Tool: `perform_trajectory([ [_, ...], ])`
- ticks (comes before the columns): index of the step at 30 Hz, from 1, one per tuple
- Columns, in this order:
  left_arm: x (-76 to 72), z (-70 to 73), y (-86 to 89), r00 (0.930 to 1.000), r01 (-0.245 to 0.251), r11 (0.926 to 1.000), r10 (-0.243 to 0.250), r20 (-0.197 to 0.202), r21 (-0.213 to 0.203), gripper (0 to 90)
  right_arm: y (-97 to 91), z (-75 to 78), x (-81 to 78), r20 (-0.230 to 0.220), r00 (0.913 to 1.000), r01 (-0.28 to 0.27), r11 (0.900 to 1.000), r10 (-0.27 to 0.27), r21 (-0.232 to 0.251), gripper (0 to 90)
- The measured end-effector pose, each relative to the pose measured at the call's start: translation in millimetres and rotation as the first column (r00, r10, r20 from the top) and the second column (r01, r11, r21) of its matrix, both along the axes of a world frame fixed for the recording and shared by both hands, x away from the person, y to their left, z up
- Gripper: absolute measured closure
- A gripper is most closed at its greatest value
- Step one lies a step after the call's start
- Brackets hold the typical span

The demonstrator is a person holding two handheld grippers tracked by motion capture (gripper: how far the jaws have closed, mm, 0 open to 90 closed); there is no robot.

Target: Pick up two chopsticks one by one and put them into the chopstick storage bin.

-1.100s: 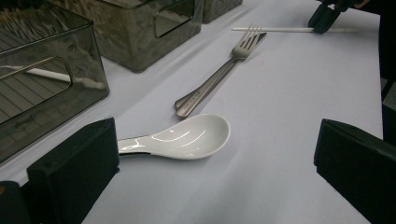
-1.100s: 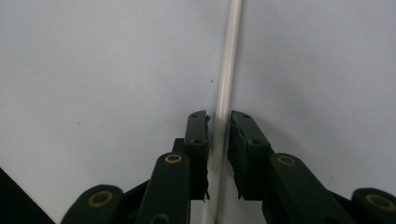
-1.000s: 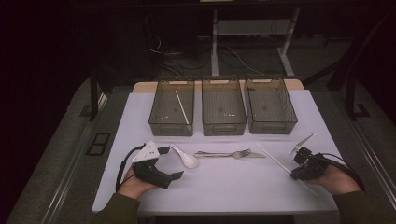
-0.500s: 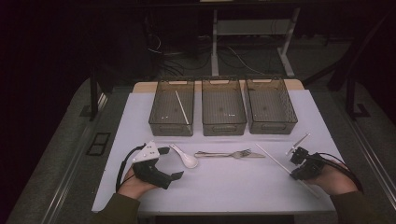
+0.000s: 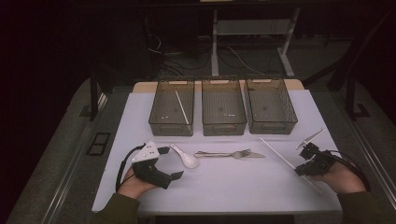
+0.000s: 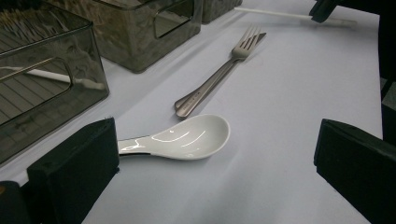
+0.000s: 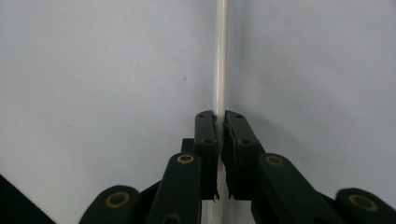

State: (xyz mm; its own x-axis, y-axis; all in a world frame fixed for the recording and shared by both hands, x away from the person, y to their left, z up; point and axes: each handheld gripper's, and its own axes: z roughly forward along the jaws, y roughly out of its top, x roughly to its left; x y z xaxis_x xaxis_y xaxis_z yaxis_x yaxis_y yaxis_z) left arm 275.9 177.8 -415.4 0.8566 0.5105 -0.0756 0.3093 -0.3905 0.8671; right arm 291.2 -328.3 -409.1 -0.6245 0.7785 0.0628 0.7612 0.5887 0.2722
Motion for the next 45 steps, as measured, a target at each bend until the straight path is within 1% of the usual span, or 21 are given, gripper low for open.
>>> perform_trajectory([
  [5,-0.2,-0.1,0.1,1.0000,-0.003,1.0000,0.003,-0.001,-0.005,0.0,-10.7,8.3,-0.3,0.028,0.9991,0.029,0.9968,-0.031,0.075,84.1],
  [6,-0.1,-0.1,0.2,1.0000,-0.003,1.0000,0.003,-0.003,-0.004,0.0,-10.7,8.3,-0.3,0.028,0.9991,0.029,0.9968,-0.031,0.075,84.1],
  [7,0.2,-0.4,0.4,1.0000,-0.002,1.0000,0.002,-0.001,-0.003,0.0,-12.0,9.9,-0.6,0.032,0.9987,0.036,0.9955,-0.039,0.088,84.1],
  [8,0.0,-0.6,-0.1,1.0000,-0.007,0.9999,0.007,-0.006,-0.008,0.0,-14.2,13.3,-0.6,0.042,0.9982,0.037,0.9927,-0.042,0.115,84.1],
  [10,0.3,-0.9,-0.6,1.0000,-0.008,0.9999,0.008,-0.006,-0.011,0.0,-14.9,17.1,-0.6,0.052,0.9978,0.035,0.9901,-0.043,0.136,84.1],
  [11,0.6,-0.8,-0.2,1.0000,-0.004,1.0000,0.004,-0.004,-0.004,0.0,-14.8,18.6,-0.2,0.054,0.9978,0.031,0.9884,-0.039,0.149,84.1],
  [16,1.1,-1.1,0.1,1.0000,-0.005,1.0000,0.005,-0.007,-0.006,0.0,-10.1,25.7,4.9,0.086,0.9954,0.025,0.9823,-0.042,0.186,84.0],
  [17,1.0,-1.0,0.1,1.0000,-0.004,1.0000,0.004,-0.005,-0.004,0.0,-10.1,25.7,4.9,0.086,0.9954,0.025,0.9823,-0.042,0.186,84.0],
  [21,0.6,-0.7,-0.1,1.0000,-0.007,0.9999,0.007,-0.003,-0.007,0.0,-2.5,32.4,13.6,0.113,0.9930,0.011,0.9756,-0.036,0.219,84.0],
  [24,0.8,-0.6,0.6,1.0000,-0.008,0.9999,0.008,-0.005,-0.011,0.0,1.4,34.6,18.3,0.117,0.9927,0.003,0.9728,-0.031,0.232,84.0],
  [26,1.1,-0.4,1.0,1.0000,-0.009,0.9999,0.009,-0.003,-0.013,0.0,8.6,38.6,26.5,0.131,0.9909,-0.006,0.9662,-0.029,0.258,84.1],
  [30,1.2,-0.9,0.8,0.9999,-0.011,0.9999,0.011,-0.007,-0.010,0.0,17.8,43.0,34.0,0.144,0.9893,-0.013,0.9615,-0.028,0.275,84.0],
  [32,1.1,-0.9,0.4,0.9999,-0.010,0.9999,0.010,-0.006,-0.011,0.0,27.2,45.7,40.7,0.156,0.9875,-0.023,0.9558,-0.024,0.293,84.1],
  [33,0.9,-0.8,0.3,0.9999,-0.009,0.9999,0.009,-0.006,-0.011,0.0,27.2,45.7,40.7,0.156,0.9875,-0.023,0.9558,-0.024,0.293,84.1],
  [35,0.7,-0.6,0.5,1.0000,-0.009,0.9999,0.009,-0.004,-0.009,0.0,36.9,48.2,47.1,0.167,0.9858,-0.033,0.9531,-0.019,0.301,84.0],
  [37,0.7,-0.5,0.7,0.9999,-0.010,0.9999,0.010,-0.004,-0.010,0.0,40.0,48.9,49.5,0.170,0.9853,-0.035,0.9508,-0.019,0.308,84.0],
  [39,0.6,-0.4,0.7,0.9999,-0.010,0.9999,0.010,-0.004,-0.011,0.0,50.4,50.7,56.8,0.173,0.9848,-0.047,0.9468,-0.009,0.319,84.0],
  [42,0.6,-0.5,0.3,1.0000,-0.009,0.9999,0.009,-0.003,-0.011,0.0,61.6,53.8,63.9,0.185,0.9827,-0.049,0.9445,-0.013,0.325,84.0],
  [43,0.6,-0.7,0.1,1.0000,-0.008,0.9999,0.008,-0.003,-0.011,0.0,61.6,53.8,63.9,0.185,0.9827,-0.049,0.9445,-0.013,0.325,84.0],
  [44,0.5,-0.6,0.1,1.0000,-0.008,0.9999,0.008,-0.002,-0.009,0.0,68.4,56.8,68.7,0.189,0.9818,-0.052,0.9389,-0.014,0.340,84.0],
  [45,0.4,-0.6,0.2,1.0000,-0.008,0.9999,0.008,-0.003,-0.012,0.0,68.4,56.8,68.7,0.189,0.9818,-0.052,0.9389,-0.014,0.340,84.0],
])
